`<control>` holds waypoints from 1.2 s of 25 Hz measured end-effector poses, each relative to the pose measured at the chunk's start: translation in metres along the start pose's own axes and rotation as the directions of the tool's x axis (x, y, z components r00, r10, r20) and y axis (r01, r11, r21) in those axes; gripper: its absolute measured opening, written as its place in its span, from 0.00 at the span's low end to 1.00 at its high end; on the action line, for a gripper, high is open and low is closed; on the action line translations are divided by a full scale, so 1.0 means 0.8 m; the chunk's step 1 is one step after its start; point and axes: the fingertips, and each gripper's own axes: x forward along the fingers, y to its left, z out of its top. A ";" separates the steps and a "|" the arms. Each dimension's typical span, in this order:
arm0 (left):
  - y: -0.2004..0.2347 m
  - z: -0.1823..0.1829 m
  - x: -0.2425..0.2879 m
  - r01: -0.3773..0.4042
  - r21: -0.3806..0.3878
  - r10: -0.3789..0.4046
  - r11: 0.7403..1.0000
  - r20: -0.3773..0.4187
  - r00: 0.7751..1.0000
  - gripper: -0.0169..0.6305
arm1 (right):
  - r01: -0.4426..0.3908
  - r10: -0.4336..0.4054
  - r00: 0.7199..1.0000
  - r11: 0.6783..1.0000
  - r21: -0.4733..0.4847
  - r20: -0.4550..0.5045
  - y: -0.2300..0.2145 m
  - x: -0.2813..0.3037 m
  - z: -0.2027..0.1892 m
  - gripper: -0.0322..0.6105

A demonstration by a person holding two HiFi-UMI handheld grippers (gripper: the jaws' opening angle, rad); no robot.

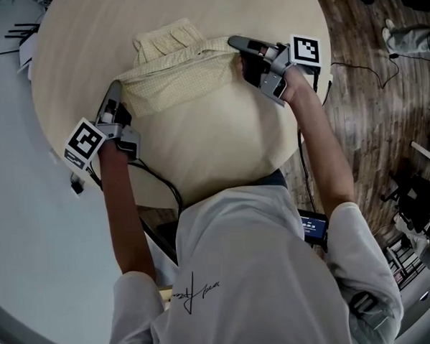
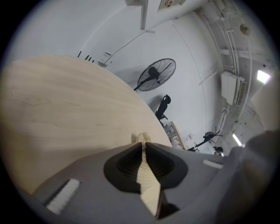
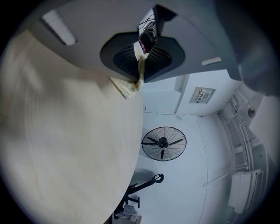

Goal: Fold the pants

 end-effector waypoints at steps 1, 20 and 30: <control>0.000 0.000 0.001 0.006 -0.015 -0.006 1.000 0.002 1.000 0.15 | -0.004 0.004 1.000 1.000 0.007 0.003 0.000 0.000 0.000 0.10; 0.020 0.026 0.023 0.077 -0.196 -0.050 0.978 0.138 0.989 0.17 | -0.120 0.090 0.976 0.982 0.149 0.198 0.007 0.021 0.035 0.34; 0.018 0.037 0.015 0.001 -0.093 0.011 0.996 0.132 0.991 0.16 | -0.129 0.105 0.960 0.989 0.077 0.261 0.029 0.006 0.063 0.41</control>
